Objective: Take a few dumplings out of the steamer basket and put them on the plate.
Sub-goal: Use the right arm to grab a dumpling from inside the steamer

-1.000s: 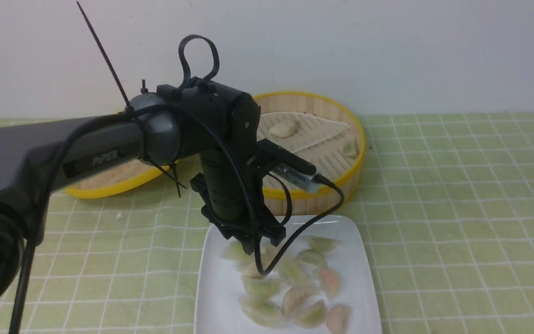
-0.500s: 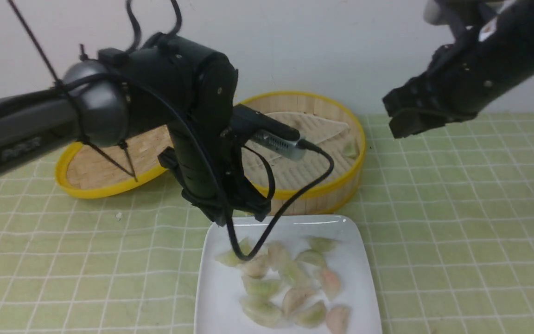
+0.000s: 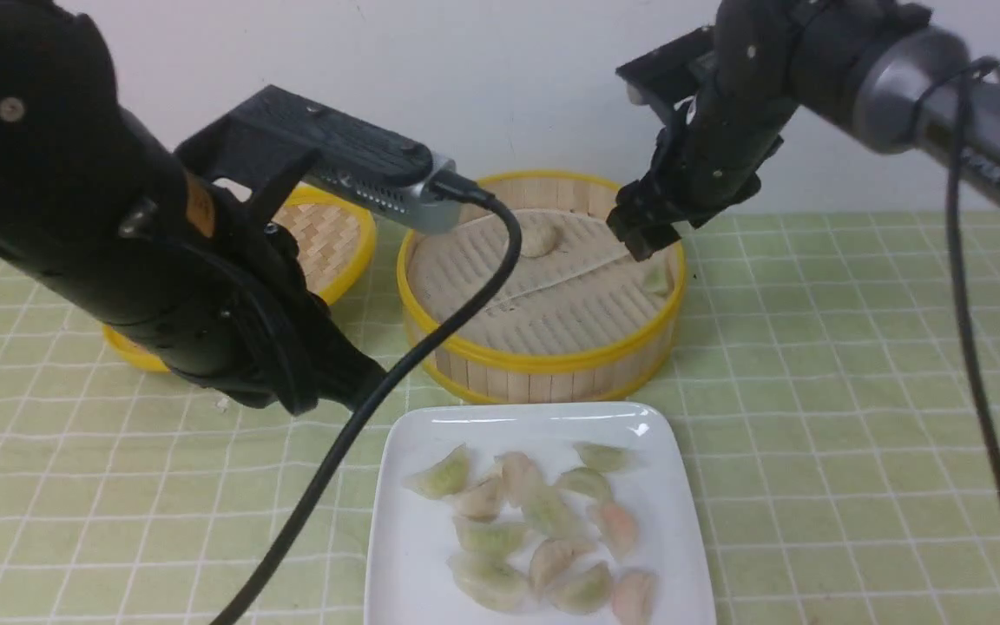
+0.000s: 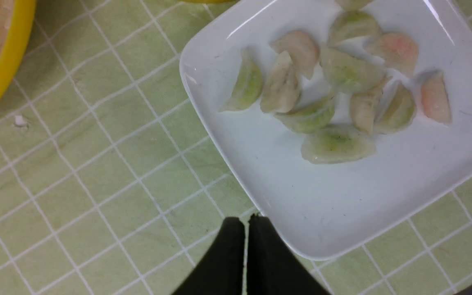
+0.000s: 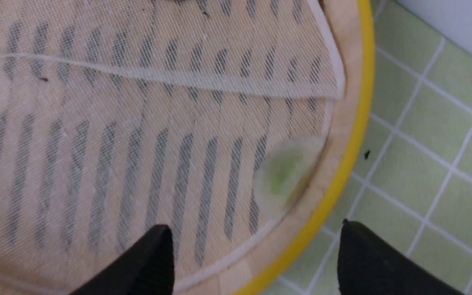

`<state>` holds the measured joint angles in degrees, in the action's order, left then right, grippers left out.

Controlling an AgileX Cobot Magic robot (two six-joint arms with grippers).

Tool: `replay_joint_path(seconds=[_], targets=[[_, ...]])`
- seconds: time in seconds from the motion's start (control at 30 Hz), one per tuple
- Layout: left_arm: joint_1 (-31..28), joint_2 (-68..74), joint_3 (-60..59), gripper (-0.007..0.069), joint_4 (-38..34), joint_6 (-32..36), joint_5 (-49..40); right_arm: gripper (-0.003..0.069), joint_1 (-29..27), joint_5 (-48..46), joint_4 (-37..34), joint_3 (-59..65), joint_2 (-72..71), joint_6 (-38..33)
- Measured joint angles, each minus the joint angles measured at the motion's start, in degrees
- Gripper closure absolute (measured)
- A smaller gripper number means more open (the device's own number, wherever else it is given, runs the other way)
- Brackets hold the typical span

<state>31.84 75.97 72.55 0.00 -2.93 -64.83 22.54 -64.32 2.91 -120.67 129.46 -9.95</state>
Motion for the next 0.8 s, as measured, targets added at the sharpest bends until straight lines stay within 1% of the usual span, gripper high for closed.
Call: replay_joint_path(seconds=[0.2, 0.43, 0.67, 0.8], targets=[[0.0, -2.6, 0.0, 0.0631, 0.0, -0.7, -0.8, 0.0165, 1.3, 3.8, 5.4, -1.3, 5.2, -0.3], [0.0, -2.7, -0.5, 0.0631, 0.0, -0.9, -0.8, 0.0165, 1.3, 5.8, 5.5, -1.8, 7.8, 0.9], [0.0, -2.7, -0.5, 0.0631, 0.0, -1.0, -0.8, 0.0165, 1.4, 5.6, 3.8, -2.3, 9.3, 2.2], [0.0, -2.7, -0.5, 0.0631, 0.0, -1.0, -0.8, 0.0165, 1.4, 5.7, -1.7, -2.7, 9.5, 1.0]])
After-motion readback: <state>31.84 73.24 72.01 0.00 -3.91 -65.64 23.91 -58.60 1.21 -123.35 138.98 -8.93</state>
